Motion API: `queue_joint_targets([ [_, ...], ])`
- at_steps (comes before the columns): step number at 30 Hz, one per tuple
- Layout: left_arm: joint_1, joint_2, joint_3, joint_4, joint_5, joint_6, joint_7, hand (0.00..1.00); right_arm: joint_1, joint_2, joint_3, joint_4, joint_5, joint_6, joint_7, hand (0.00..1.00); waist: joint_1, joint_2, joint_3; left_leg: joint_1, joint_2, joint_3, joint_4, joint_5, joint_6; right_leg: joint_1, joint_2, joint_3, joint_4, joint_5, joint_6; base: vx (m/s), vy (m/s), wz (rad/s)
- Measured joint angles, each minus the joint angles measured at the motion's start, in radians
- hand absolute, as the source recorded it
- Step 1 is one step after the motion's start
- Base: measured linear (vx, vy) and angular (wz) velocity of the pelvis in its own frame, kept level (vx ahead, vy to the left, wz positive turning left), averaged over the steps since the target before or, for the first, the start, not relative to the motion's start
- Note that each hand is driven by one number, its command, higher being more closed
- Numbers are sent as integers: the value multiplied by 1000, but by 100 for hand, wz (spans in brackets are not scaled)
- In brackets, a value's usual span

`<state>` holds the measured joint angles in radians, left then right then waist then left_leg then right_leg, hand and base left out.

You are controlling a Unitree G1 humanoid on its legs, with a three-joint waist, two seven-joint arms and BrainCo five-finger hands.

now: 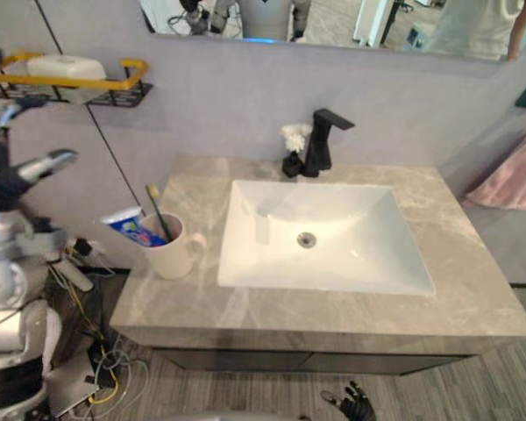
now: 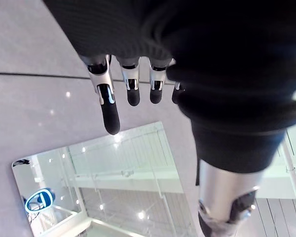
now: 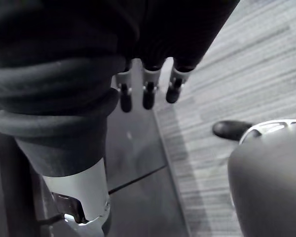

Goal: Organize washtable

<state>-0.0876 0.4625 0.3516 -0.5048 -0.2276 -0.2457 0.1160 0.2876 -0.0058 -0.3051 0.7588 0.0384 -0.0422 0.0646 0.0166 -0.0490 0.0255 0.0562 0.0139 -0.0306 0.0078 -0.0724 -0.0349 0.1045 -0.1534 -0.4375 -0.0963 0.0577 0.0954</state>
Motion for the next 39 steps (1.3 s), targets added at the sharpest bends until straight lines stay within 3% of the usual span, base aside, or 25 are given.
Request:
queue_joint_targets([
  [6, 152, -85, 152, -15, -115, -7, -1, 0, -9, 1, -8, 0, 1, 1, -1, 0, 5, 11, 5, 1, -1, -19, -15, 0, 0, 11, 1, -12, 0, -12, 3, -1, 4, 8],
  [12, 311, -238, 165, -17, -177, -3, -11, 0, -17, 6, -14, 1, 1, 2, -1, 0, 29, 10, 5, 3, -2, -38, -21, 0, 0, 13, 0, -33, 0, -21, -1, 48, 14, 10],
  [13, 325, -251, 161, -17, -183, -2, -14, 100, -20, 9, -14, 0, 1, 2, -1, 0, 30, 9, 4, 2, -2, -40, -21, 0, 0, 13, 0, -35, 1, -21, -1, 48, 16, 16],
  [23, 465, -421, -49, -2, -215, 43, -97, 100, -23, 40, 1, 2, 1, 7, -21, 0, 52, -5, 18, 7, -15, -63, -25, -1, 2, 31, -24, -76, 42, -51, 13, -18, 12, 12],
  [30, 490, -458, -178, 57, -226, 76, -138, 100, -16, 63, 10, -20, 1, 10, -22, 0, 52, -19, 24, -5, -15, -56, -2, -9, 11, 30, -25, -80, 42, -51, 13, 0, 2, 1],
  [39, 488, -457, -325, 134, -233, 91, -164, 100, -5, 66, 38, -39, 1, 9, -23, 0, 51, -19, 23, -10, -10, -31, 32, -32, 11, 29, -28, -67, 44, -51, 13, -10, 12, -7],
])
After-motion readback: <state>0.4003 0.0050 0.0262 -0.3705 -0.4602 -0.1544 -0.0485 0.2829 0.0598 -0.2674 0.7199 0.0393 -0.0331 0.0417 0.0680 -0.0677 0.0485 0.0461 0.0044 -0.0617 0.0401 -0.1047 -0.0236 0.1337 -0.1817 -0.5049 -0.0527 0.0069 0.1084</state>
